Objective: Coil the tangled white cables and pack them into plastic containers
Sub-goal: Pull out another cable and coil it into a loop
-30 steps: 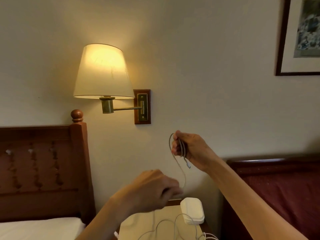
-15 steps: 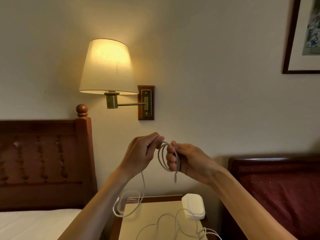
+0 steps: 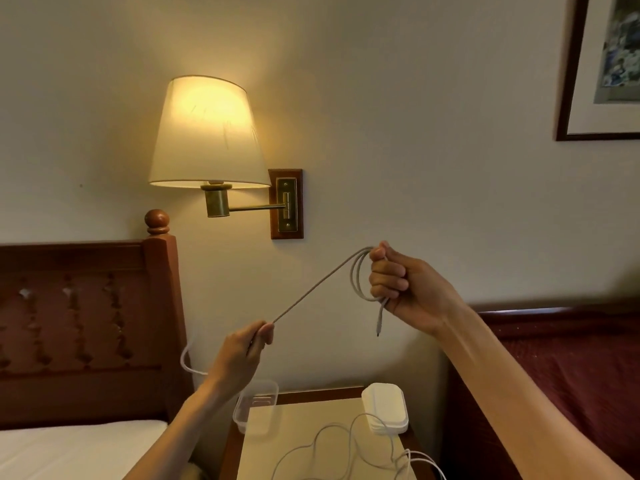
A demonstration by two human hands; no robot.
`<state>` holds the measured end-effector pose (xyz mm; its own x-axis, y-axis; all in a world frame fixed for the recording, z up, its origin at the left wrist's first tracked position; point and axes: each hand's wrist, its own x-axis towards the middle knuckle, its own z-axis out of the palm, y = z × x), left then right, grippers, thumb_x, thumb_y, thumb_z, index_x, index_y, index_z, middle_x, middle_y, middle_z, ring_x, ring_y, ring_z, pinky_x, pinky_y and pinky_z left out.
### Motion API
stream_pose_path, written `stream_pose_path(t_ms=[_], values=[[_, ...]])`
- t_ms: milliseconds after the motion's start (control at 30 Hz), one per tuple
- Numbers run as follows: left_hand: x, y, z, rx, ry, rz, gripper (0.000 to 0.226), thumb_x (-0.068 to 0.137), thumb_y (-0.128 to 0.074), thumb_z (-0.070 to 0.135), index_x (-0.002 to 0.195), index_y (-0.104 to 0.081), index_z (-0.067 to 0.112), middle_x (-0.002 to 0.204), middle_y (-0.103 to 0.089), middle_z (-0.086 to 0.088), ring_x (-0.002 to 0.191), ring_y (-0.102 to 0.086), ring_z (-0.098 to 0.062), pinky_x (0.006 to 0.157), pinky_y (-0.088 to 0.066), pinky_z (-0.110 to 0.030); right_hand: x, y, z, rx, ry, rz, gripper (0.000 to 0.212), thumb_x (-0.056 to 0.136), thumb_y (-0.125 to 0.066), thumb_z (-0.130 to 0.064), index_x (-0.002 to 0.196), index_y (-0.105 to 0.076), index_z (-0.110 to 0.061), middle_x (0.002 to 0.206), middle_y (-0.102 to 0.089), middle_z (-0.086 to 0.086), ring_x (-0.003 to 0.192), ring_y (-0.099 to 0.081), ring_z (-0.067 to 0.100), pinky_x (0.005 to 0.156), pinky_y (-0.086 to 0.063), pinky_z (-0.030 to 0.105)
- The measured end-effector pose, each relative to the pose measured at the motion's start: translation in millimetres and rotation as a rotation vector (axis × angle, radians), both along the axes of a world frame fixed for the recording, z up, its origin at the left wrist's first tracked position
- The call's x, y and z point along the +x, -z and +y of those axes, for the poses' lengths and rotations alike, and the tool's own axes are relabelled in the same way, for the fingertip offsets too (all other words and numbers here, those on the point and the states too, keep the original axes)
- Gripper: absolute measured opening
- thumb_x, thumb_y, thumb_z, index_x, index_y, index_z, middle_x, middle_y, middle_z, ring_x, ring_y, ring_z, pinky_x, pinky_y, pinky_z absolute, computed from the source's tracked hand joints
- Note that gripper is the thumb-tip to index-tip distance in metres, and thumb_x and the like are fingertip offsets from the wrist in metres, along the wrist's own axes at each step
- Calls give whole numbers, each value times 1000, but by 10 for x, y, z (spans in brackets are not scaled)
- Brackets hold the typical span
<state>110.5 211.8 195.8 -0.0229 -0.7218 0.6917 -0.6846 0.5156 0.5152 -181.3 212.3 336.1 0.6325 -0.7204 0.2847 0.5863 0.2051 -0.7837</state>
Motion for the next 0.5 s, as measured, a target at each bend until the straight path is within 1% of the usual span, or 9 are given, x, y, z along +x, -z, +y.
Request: stream_pose_path(t_ms=[33,100,167,200,267,300,367,433,500], values=[[-41,11,49,111,-23,-57,29,100,-44,33,75,-58,31,66,-57,7,60,-54,-11,58,-48,-31,22,-4,-13,-20,61,34,27,101,-41,-26,78,-51,-14,53,-36,-7,42,-35,5,43,-34,17],[-270,-127,235,360,30,-363,34,101,-43,37,72,-58,26,66,-56,8,61,-52,-7,68,-51,-39,109,17,-46,-63,170,99,30,103,-40,-25,79,-52,-12,56,-45,-3,46,-44,8,47,-42,19],[-581,-375,440,431,179,-621,43,100,-41,45,70,-56,19,64,-53,5,57,-47,-8,64,-45,-35,204,77,-89,-169,297,203,30,104,-40,-25,82,-55,-9,61,-54,2,52,-54,14,53,-49,23],[-711,-517,540,404,272,-644,44,100,-41,44,67,-55,18,62,-52,3,55,-45,-11,60,-41,-33,246,122,-97,-246,361,280,30,104,-41,-25,84,-57,-8,64,-59,5,56,-59,17,57,-51,26],[-856,-818,715,288,418,-538,40,99,-43,38,64,-53,21,57,-48,4,50,-42,-13,54,-35,-25,309,226,-68,-394,440,430,31,103,-44,-25,88,-60,-4,68,-65,8,61,-64,20,62,-52,30],[-875,-951,769,190,440,-476,36,99,-43,38,65,-52,28,55,-45,8,48,-41,-10,53,-32,-20,328,276,-36,-463,448,493,31,102,-44,-25,90,-61,-3,67,-66,8,61,-65,20,62,-53,30],[-809,-1161,787,-16,381,-407,29,98,-43,39,70,-50,38,53,-43,14,46,-43,-9,51,-31,-15,339,355,29,-595,457,600,33,102,-42,-24,88,-62,-3,61,-65,2,54,-62,14,58,-51,22],[-705,-1267,707,-166,293,-369,26,98,-43,40,74,-51,38,54,-44,16,47,-47,-10,51,-32,-13,333,389,93,-681,464,646,33,103,-41,-24,85,-62,-6,56,-60,-3,48,-55,10,54,-47,18],[-637,-1297,621,-236,243,-320,27,98,-43,40,74,-52,34,55,-46,17,49,-49,-9,52,-33,-12,340,404,139,-714,453,655,34,104,-38,-23,85,-63,-8,53,-54,-7,46,-48,8,51,-43,17]])
